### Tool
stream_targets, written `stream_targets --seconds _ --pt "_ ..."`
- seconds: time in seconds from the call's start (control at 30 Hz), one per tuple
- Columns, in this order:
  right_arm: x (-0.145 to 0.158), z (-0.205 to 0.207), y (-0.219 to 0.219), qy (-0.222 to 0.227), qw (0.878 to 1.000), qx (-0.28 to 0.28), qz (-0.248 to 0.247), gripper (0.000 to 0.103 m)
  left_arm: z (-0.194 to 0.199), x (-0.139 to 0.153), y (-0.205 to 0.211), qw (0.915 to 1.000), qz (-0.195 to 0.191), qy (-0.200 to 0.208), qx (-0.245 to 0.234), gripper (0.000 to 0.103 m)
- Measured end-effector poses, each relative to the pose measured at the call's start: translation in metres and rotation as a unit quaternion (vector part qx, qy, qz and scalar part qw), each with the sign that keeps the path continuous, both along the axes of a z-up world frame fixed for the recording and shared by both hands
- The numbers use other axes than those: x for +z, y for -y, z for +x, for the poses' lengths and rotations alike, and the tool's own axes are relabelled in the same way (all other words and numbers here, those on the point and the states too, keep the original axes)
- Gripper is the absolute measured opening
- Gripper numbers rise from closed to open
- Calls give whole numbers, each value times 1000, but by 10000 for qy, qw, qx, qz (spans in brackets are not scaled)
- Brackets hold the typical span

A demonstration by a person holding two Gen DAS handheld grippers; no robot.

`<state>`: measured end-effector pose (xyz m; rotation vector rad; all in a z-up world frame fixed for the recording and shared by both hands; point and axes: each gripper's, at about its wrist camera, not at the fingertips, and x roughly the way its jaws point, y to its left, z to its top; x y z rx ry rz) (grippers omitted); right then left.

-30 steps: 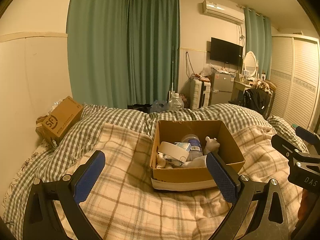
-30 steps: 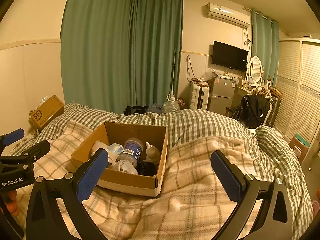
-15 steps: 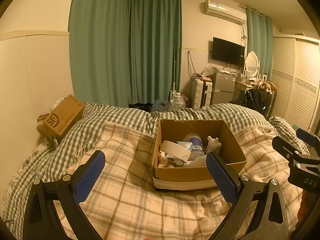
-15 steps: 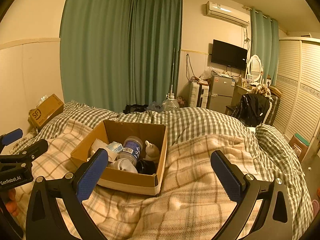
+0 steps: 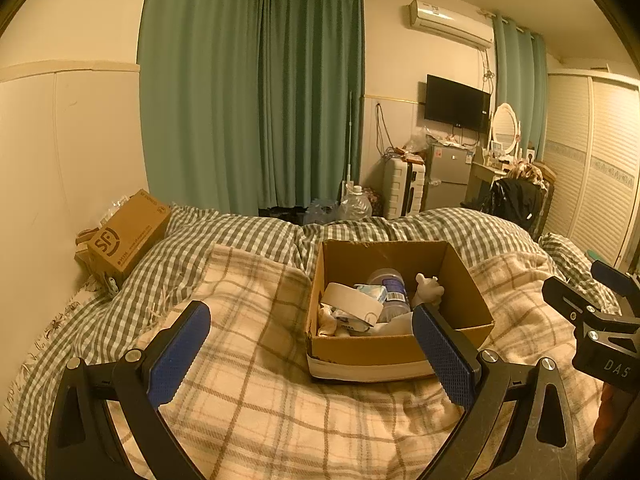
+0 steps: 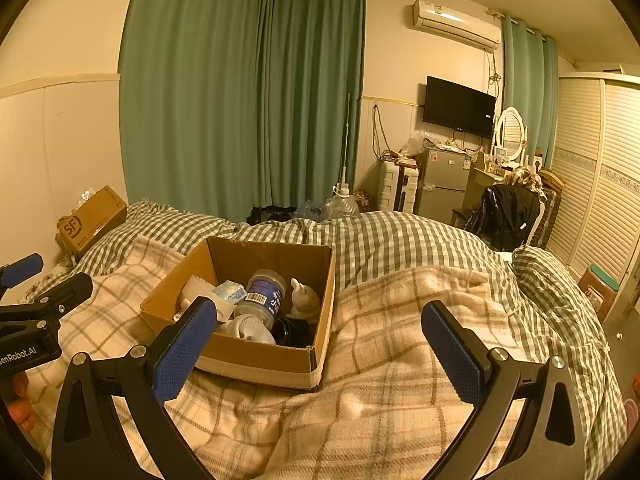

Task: Organize objects

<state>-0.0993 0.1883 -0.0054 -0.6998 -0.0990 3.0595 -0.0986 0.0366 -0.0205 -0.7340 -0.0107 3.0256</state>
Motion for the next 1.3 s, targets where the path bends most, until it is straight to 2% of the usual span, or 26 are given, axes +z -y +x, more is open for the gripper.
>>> stream_targets --seconds 1.3 --pt "-8 -3 4 92 10000 12 -6 103 -1 -3 0 10000 -33 60 9 103"
